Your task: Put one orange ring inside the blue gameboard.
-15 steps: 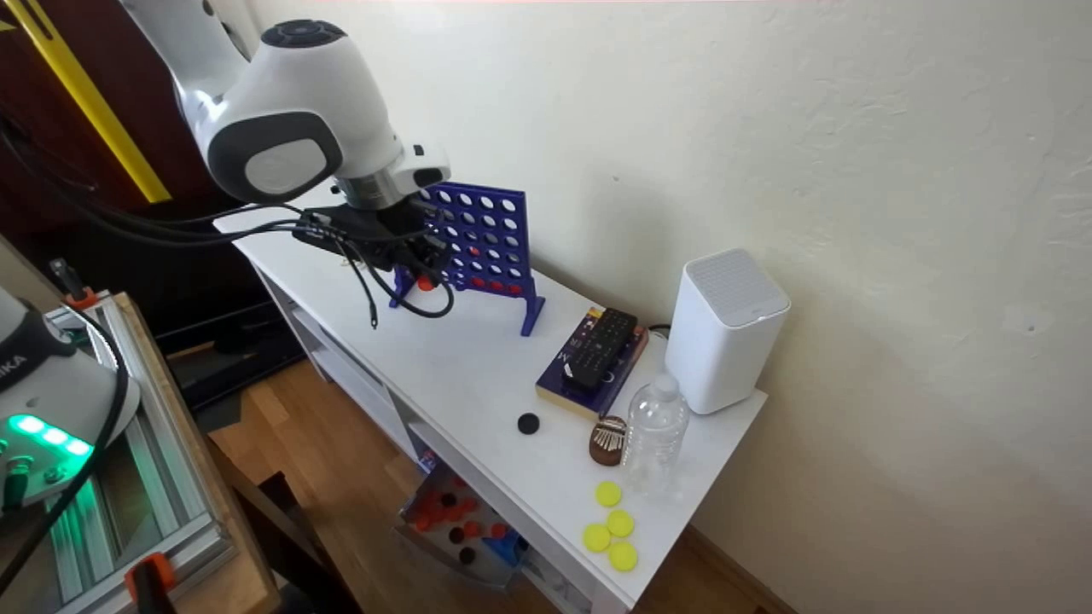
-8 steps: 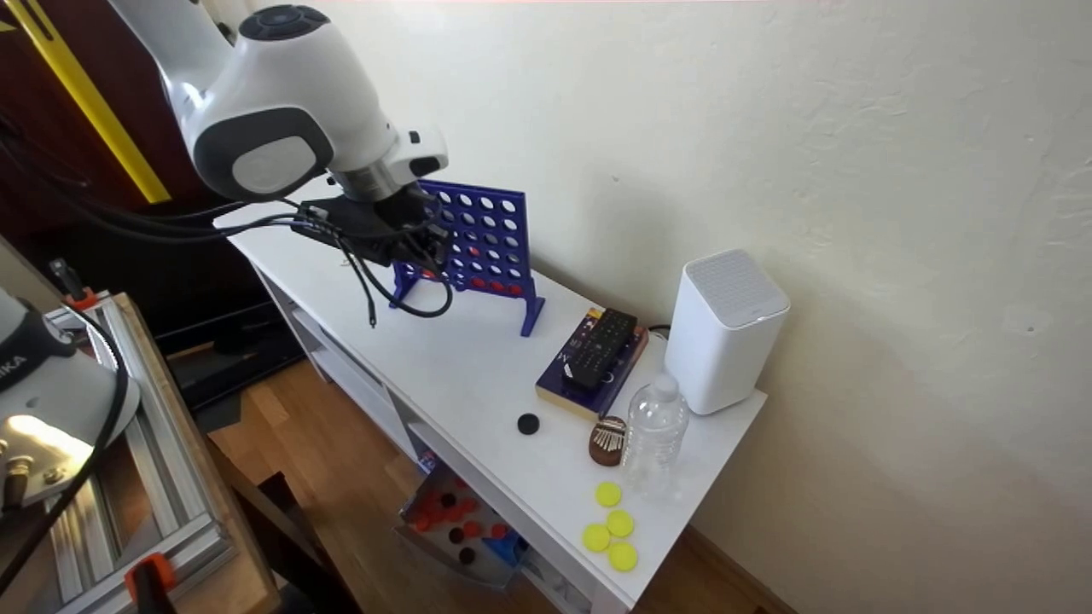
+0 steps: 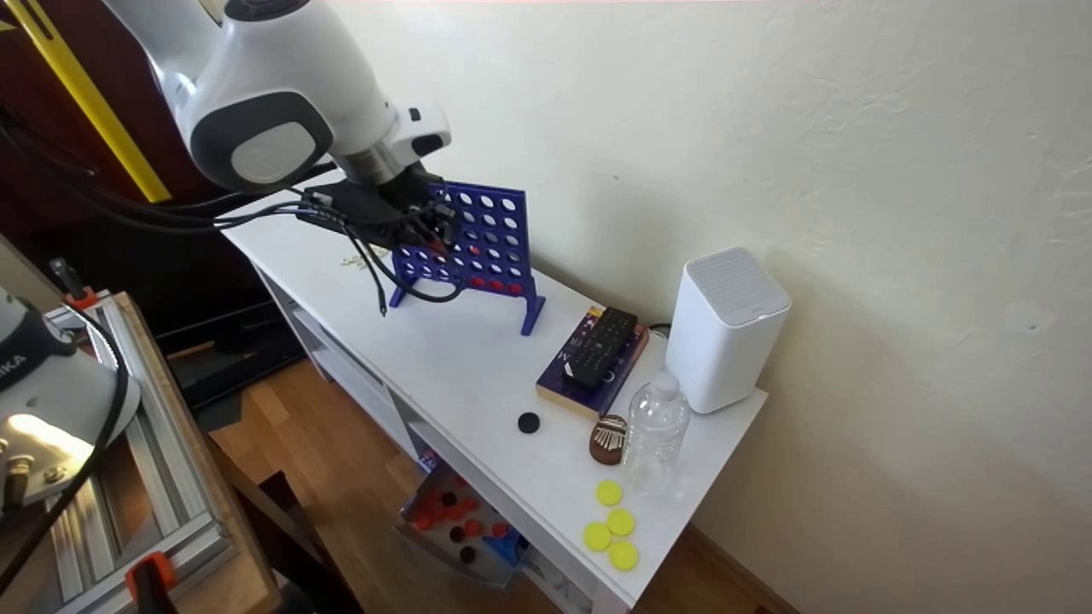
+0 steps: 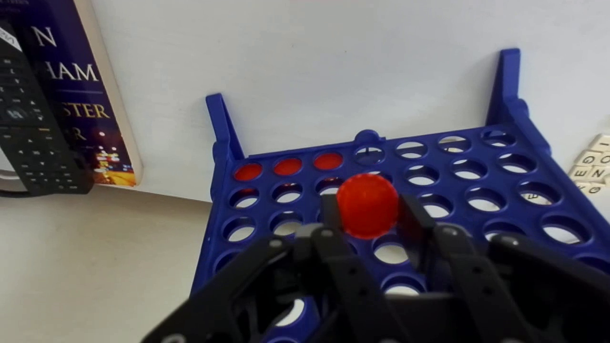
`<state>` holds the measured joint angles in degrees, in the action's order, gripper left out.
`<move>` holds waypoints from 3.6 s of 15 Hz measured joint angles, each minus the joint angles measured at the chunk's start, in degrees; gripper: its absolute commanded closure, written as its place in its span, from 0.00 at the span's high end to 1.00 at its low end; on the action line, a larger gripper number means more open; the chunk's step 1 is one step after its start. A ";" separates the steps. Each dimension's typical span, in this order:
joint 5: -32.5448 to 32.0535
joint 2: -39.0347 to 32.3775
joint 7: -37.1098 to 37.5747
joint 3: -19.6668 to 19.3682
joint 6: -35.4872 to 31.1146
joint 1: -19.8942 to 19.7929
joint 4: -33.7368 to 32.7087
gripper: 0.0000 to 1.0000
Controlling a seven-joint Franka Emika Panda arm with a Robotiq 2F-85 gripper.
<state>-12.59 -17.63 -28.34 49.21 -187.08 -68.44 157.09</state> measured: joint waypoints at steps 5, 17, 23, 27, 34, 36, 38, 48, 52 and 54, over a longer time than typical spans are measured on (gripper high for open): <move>-4.52 -0.70 0.00 6.54 -0.40 -7.18 0.01 0.10; -19.03 -4.46 4.44 19.28 -0.02 -23.33 0.03 0.10; -29.42 -6.33 11.33 24.90 2.48 -31.11 0.07 0.10; -36.97 -8.43 16.33 28.35 5.16 -36.06 0.08 0.10; -49.63 -14.08 24.98 33.38 10.36 -43.92 0.08 0.10; -51.99 -16.26 26.55 34.41 12.16 -45.52 0.07 0.10; -53.34 -18.55 27.03 35.06 13.63 -46.61 0.07 0.10; -53.96 -25.38 27.13 35.32 14.79 -48.24 0.07 0.10; -53.88 -25.74 27.13 35.32 14.79 -48.24 0.07 0.10; -53.82 -25.75 27.13 35.31 14.79 -48.24 0.06 0.10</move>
<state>-66.41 -43.38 -1.21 84.52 -172.29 -116.69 157.15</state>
